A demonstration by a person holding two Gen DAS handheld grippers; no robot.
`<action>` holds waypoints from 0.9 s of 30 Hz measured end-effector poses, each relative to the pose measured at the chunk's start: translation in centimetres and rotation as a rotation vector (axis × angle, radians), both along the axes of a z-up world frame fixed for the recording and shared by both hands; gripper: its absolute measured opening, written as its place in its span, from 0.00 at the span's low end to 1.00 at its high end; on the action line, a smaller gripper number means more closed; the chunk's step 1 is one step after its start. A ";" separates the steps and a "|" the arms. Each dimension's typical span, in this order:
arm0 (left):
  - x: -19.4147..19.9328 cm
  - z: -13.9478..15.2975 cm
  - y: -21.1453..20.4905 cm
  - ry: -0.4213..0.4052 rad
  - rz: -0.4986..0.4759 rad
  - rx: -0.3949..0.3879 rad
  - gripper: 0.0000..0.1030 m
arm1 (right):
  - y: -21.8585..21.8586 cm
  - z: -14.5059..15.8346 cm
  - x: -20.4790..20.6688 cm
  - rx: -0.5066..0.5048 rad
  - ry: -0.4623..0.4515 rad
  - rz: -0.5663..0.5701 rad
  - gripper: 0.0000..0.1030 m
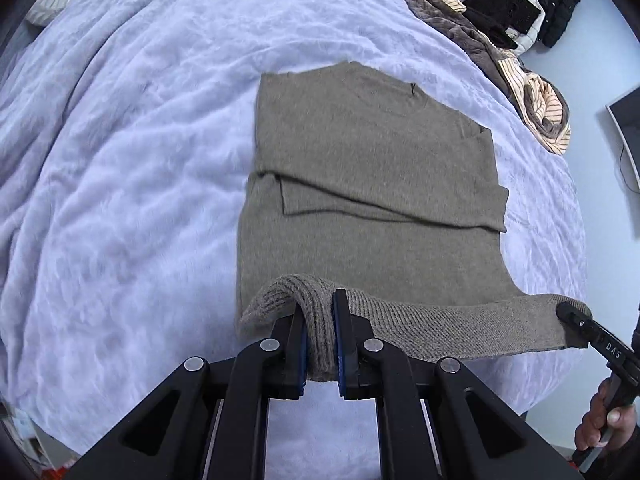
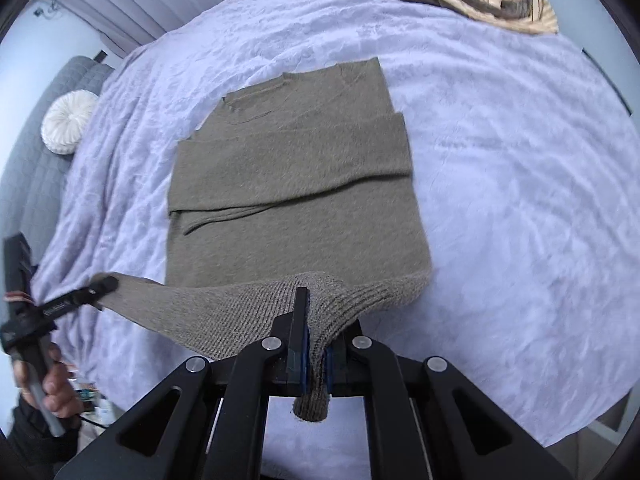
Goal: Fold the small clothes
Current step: 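Lift the hem with both grippers and fold it over toward the collar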
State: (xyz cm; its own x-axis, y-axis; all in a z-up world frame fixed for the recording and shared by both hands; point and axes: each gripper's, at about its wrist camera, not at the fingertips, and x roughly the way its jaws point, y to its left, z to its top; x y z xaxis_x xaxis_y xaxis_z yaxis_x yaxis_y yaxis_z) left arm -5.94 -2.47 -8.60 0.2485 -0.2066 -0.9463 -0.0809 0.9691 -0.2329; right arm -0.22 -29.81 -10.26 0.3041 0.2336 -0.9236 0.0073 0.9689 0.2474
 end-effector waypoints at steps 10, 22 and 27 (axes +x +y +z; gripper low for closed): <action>3.7 0.4 1.8 0.008 -0.030 0.021 0.11 | 2.7 1.6 2.5 -0.153 -0.027 -0.065 0.06; 6.5 1.8 2.6 -0.019 -0.020 0.047 0.11 | 3.9 2.7 4.9 -0.212 -0.057 -0.048 0.06; 6.7 0.8 2.2 -0.002 -0.002 0.058 0.11 | 3.5 1.8 6.2 -0.182 -0.038 -0.033 0.06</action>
